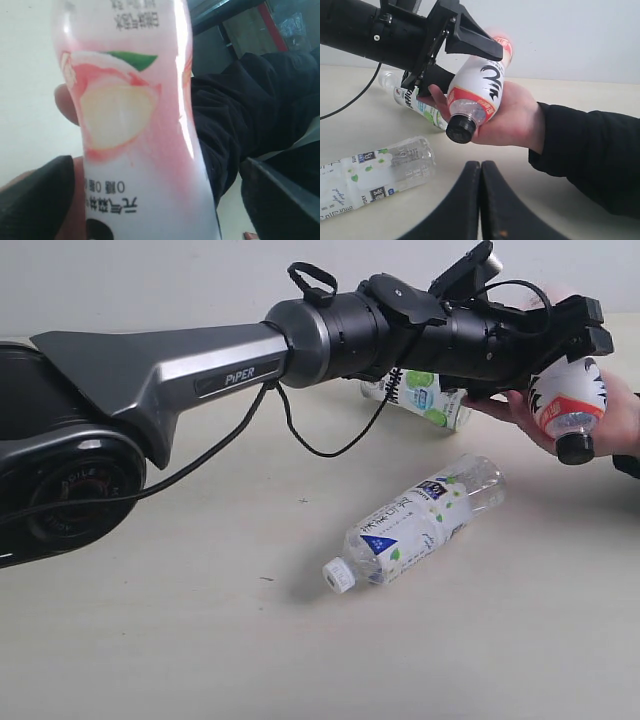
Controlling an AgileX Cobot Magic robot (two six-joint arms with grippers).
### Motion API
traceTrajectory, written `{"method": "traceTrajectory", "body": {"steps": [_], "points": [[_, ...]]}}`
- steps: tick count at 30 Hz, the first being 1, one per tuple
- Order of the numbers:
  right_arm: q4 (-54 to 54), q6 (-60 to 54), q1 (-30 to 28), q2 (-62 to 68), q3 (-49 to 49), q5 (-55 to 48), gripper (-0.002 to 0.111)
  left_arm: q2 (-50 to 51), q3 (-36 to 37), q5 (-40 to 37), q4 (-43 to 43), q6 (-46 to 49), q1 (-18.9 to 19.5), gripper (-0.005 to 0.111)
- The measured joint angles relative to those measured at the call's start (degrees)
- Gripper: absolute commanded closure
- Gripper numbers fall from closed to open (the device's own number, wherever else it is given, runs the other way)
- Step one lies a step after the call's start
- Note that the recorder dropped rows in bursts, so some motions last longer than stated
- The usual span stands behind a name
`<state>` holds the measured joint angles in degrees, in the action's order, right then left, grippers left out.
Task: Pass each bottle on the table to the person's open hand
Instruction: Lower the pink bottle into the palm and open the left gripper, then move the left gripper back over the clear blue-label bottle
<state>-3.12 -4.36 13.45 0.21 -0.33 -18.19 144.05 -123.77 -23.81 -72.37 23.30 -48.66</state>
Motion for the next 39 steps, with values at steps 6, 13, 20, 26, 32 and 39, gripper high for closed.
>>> {"method": "traceTrajectory", "body": {"steps": [6, 13, 20, 26, 32, 39], "points": [[0.0, 0.0, 0.0, 0.0, 0.0, 0.0, 0.108, 0.0, 0.0, 0.0, 0.11, 0.0, 0.0, 0.017], [0.0, 0.0, 0.0, 0.0, 0.0, 0.0, 0.108, 0.0, 0.0, -0.54, 0.21, 0.1, 0.32, 0.017], [0.0, 0.0, 0.0, 0.0, 0.0, 0.0, 0.108, -0.51, 0.0, -4.6, 1.06, 0.1, 2.12, 0.017], [0.0, 0.0, 0.0, 0.0, 0.0, 0.0, 0.108, -2.02, 0.0, -7.88, 1.4, 0.1, 3.81, 0.017], [0.0, 0.0, 0.0, 0.0, 0.0, 0.0, 0.108, -3.51, 0.0, -12.18, 2.14, 0.1, 4.91, 0.017], [0.0, 0.0, 0.0, 0.0, 0.0, 0.0, 0.108, -6.08, 0.0, -18.67, 6.51, 0.24, 6.86, 0.025]]}}
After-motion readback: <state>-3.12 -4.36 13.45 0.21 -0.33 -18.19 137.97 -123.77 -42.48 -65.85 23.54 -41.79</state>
